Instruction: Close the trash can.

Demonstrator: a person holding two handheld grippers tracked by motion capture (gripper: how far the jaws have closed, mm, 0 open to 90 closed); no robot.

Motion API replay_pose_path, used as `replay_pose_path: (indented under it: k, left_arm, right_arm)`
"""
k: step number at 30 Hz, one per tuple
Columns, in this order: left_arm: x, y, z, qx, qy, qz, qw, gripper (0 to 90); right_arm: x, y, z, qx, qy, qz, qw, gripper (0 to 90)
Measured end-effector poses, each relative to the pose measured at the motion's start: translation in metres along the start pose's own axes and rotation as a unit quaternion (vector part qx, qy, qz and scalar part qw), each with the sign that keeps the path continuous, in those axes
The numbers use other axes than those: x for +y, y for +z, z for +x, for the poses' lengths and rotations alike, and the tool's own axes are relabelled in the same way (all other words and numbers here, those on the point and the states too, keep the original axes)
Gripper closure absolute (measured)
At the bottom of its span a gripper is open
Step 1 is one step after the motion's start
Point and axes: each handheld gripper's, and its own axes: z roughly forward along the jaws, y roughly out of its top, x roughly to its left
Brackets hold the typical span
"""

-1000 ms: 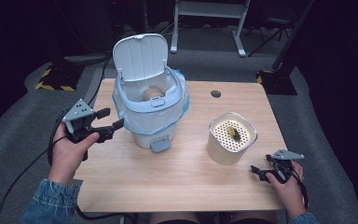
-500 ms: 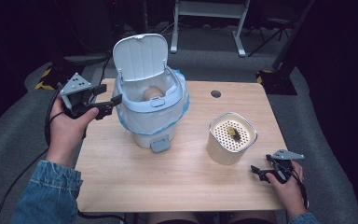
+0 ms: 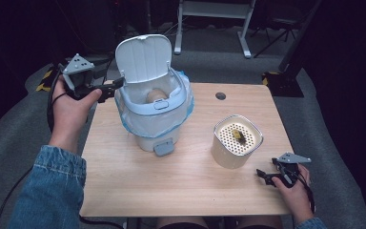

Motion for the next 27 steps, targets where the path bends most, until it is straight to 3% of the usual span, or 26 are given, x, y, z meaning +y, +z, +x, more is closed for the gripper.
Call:
replay_pose_path:
  k: [6,12,17,20,24,27]
  left_arm:
    - [0.006,0.014,0.011,0.005,0.002,-0.004,1.0000,32.0]
    - [0.014,0.023,0.017,-0.002,-0.018,-0.019,0.9997,31.0]
    - [0.019,0.032,0.020,0.002,-0.011,-0.018,0.9998,31.0]
    - [0.020,0.036,0.021,-0.007,-0.015,-0.025,0.9996,31.0]
    - [0.021,0.041,0.018,-0.038,-0.011,-0.023,0.9990,31.6]
    - [0.022,0.043,0.018,-0.040,-0.008,-0.020,0.9989,30.7]
  right_arm:
    - [0.000,0.000,0.000,0.000,0.000,0.000,1.0000,11.3]
    - [0.000,0.000,0.000,0.000,0.000,0.000,1.0000,11.3]
    - [0.000,0.000,0.000,0.000,0.000,0.000,1.0000,11.3]
    - [0.000,0.000,0.000,0.000,0.000,0.000,1.0000,11.3]
    - [0.000,0.000,0.000,0.000,0.000,0.000,1.0000,11.4]
    - [0.000,0.000,0.000,0.000,0.000,0.000,1.0000,11.3]
